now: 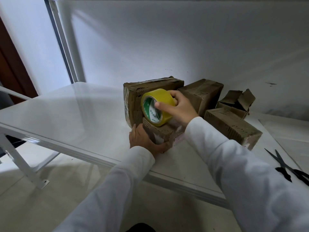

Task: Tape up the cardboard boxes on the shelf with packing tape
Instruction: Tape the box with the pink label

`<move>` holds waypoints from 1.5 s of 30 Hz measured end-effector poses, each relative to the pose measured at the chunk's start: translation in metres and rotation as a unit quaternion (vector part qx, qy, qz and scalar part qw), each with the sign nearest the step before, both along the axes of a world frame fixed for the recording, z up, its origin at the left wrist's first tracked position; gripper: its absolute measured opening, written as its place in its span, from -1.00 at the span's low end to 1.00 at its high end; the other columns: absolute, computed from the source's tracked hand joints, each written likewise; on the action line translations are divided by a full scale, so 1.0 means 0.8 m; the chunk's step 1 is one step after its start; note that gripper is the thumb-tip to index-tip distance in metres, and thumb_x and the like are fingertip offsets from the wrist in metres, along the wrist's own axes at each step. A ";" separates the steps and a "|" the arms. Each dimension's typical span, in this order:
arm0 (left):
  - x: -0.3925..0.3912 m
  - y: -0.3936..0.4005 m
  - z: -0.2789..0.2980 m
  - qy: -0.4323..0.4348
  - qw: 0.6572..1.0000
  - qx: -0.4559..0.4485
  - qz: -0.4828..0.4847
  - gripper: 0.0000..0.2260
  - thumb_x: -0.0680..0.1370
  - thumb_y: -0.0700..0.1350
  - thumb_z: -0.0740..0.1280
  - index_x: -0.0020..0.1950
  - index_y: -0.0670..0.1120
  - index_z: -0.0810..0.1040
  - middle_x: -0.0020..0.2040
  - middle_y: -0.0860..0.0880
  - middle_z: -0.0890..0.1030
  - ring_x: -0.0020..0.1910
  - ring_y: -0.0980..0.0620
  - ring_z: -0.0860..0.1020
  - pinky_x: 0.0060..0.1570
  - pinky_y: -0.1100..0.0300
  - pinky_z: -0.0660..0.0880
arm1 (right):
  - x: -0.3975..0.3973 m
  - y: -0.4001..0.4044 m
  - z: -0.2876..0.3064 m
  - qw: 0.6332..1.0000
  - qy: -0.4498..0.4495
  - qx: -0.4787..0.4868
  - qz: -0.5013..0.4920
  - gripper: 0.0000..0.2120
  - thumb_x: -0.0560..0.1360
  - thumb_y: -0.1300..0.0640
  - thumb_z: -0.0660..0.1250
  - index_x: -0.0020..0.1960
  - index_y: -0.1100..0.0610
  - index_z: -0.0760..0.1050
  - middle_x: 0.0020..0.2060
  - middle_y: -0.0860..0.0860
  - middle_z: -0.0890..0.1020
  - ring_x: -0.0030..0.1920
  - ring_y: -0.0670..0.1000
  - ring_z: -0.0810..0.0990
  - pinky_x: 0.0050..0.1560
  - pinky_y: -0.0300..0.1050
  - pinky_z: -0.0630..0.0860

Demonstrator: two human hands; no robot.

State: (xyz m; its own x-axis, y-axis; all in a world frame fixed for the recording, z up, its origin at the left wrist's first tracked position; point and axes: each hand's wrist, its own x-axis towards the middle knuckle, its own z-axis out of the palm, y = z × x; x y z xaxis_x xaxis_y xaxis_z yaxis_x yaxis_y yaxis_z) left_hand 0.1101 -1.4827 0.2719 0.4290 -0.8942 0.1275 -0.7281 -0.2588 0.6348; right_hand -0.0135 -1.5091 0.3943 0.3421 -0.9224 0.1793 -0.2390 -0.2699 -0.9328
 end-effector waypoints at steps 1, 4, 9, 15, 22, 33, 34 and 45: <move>-0.001 0.000 0.001 0.017 1.000 0.008 -0.003 0.07 0.15 0.36 0.49 0.48 -0.04 0.09 0.46 -0.08 0.25 0.44 -0.11 0.23 0.41 0.03 0.26 | 0.002 0.000 -0.001 1.000 0.015 0.003 0.001 -0.54 0.43 -0.04 0.43 0.26 0.01 0.35 -0.02 -0.12 0.50 -0.10 -0.20 0.48 -0.27 -0.37 0.41; -0.003 0.000 0.008 0.065 0.996 0.054 -0.024 0.08 0.20 0.35 0.47 0.52 0.01 -0.04 0.48 -0.02 0.24 0.45 -0.15 0.23 0.39 -0.04 0.31 | 0.006 -0.002 -0.003 0.998 0.057 -0.001 -0.019 -0.70 0.48 -0.09 0.33 0.14 0.00 0.40 -0.09 -0.09 0.51 -0.11 -0.11 0.50 -0.24 -0.27 0.38; -0.003 -0.001 0.010 0.071 0.995 0.070 -0.025 0.07 0.22 0.36 0.46 0.52 0.07 -0.09 0.49 0.00 0.23 0.46 -0.16 0.21 0.40 -0.09 0.29 | 0.004 -0.004 0.021 0.973 0.220 -0.048 -0.059 -0.54 0.41 -0.23 0.30 0.12 0.10 0.46 -0.08 -0.01 0.54 -0.08 0.02 0.53 -0.20 -0.14 0.40; -0.005 0.005 0.018 0.076 0.995 0.051 -0.036 0.07 0.24 0.34 0.47 0.53 0.04 -0.07 0.50 0.01 0.23 0.49 -0.16 0.15 0.45 -0.11 0.17 | -0.015 0.009 0.037 0.952 0.297 -0.054 -0.057 -0.63 0.42 -0.26 0.28 -0.08 0.05 0.49 -0.25 -0.07 0.51 -0.23 -0.06 0.50 -0.28 -0.22 0.38; -0.009 0.012 0.030 0.047 0.998 0.027 -0.042 0.05 0.26 0.30 0.49 0.53 -0.02 -0.04 0.51 -0.01 0.21 0.50 -0.12 0.11 0.49 -0.11 0.00 | -0.037 0.026 0.041 0.935 0.351 -0.032 -0.041 -0.66 0.44 -0.25 0.25 -0.18 0.04 0.44 -0.26 -0.03 0.52 -0.25 -0.06 0.49 -0.23 -0.21 0.41; -0.001 -0.002 0.018 0.047 0.998 0.023 -0.035 -0.03 0.24 0.30 0.49 0.49 -0.01 0.09 0.45 -0.02 0.34 0.46 -0.10 0.24 0.50 -0.10 -0.09 | -0.056 0.045 0.001 0.901 0.425 0.083 -0.001 -0.36 0.45 -0.22 0.29 0.43 0.03 0.26 0.28 0.06 0.45 0.04 0.02 0.43 0.03 -0.17 0.43; -0.002 -0.002 0.018 0.043 0.998 0.025 -0.036 -0.03 0.25 0.28 0.49 0.49 -0.02 0.09 0.45 -0.03 0.34 0.47 -0.11 0.24 0.49 -0.10 -0.08 | -0.054 0.044 -0.002 0.901 0.427 0.083 0.001 -0.35 0.46 -0.21 0.29 0.45 0.05 0.24 0.30 0.07 0.44 0.09 0.05 0.45 0.06 -0.17 0.43; -0.004 0.007 0.027 0.049 0.998 0.021 -0.040 -0.08 0.34 0.24 0.46 0.51 -0.04 0.05 0.46 -0.05 0.33 0.48 -0.10 0.23 0.50 -0.08 -0.17 | -0.037 0.033 -0.011 0.888 0.449 0.095 0.000 -0.33 0.45 -0.24 0.27 0.46 0.03 0.20 0.28 0.08 0.44 0.19 0.10 0.46 0.12 -0.12 0.48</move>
